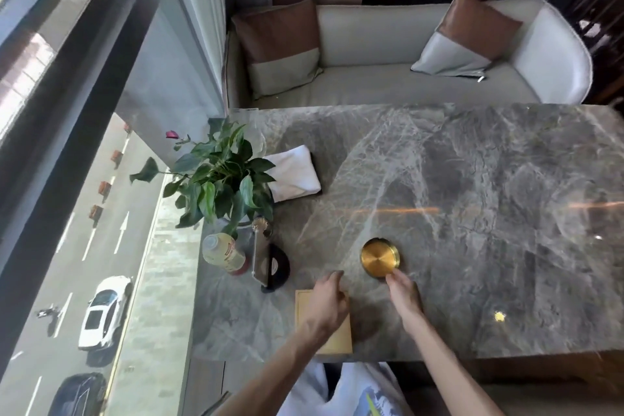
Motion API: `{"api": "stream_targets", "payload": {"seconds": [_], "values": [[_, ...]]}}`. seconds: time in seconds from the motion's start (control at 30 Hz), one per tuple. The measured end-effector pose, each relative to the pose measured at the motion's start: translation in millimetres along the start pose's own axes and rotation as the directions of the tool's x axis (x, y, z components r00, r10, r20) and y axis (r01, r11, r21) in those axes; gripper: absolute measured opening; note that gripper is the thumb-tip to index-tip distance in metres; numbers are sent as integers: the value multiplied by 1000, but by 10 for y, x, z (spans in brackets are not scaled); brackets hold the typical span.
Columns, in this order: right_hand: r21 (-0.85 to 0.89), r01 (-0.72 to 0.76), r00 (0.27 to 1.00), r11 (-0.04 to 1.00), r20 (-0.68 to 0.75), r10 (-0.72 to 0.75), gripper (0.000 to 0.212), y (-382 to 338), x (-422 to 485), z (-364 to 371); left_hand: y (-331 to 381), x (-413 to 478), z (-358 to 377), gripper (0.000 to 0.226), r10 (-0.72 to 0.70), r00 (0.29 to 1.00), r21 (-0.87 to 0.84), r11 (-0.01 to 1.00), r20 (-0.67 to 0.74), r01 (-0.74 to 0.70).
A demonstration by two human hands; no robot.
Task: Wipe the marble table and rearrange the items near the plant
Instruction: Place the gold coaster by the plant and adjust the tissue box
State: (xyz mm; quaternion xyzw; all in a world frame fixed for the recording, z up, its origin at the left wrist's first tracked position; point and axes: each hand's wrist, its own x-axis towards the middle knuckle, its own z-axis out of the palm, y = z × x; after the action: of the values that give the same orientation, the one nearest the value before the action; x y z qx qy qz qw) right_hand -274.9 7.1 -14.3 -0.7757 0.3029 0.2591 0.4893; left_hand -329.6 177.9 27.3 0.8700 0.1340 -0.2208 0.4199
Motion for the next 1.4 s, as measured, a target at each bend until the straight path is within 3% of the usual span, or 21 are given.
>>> {"api": "stream_targets", "payload": {"seconds": [0.1,0.17,0.23,0.3,0.43,0.67,0.8,0.9,1.03,1.17,1.27,1.3,1.4], "values": [[-40,-41,996,998,-79,38,40,-252,313,-131,256,631,69,59,-168,979,-104,978,115,181],[-48,-57,998,997,-30,56,47,-323,474,-94,257,926,115,58,-257,953,-185,941,158,284],[-47,-51,998,998,32,52,43,-352,559,27,201,1073,78,36,-297,936,-242,910,189,338],[-45,-25,995,999,94,29,35,-420,542,195,117,1092,-21,15,-281,940,-311,891,195,331],[-94,-10,971,995,238,33,31,-523,539,609,-216,1029,-232,27,-303,948,-454,834,95,312],[-162,-8,941,987,332,62,42,-598,488,970,-654,992,-257,17,-391,920,-572,750,21,332],[-162,3,934,987,353,56,57,-447,654,1012,-609,891,-301,36,-414,910,-603,717,34,349],[-163,-11,938,987,339,67,53,-422,692,999,-728,903,-298,46,-383,923,-576,750,24,326],[-168,105,923,980,383,-33,54,-455,358,818,-520,517,-471,47,-347,934,-499,826,-84,262],[-220,-5,904,976,417,98,73,-71,-85,629,-609,-5,-303,61,-327,938,-390,883,-114,261],[-73,-58,923,996,377,81,53,361,-338,641,-829,-299,-51,106,-310,939,-618,712,151,334],[-38,-55,927,998,370,65,44,477,-403,661,-905,-342,46,114,-289,941,-672,663,176,329],[14,-88,938,996,339,78,37,725,-486,728,-1171,-370,297,113,-191,968,-765,596,161,245]]}}
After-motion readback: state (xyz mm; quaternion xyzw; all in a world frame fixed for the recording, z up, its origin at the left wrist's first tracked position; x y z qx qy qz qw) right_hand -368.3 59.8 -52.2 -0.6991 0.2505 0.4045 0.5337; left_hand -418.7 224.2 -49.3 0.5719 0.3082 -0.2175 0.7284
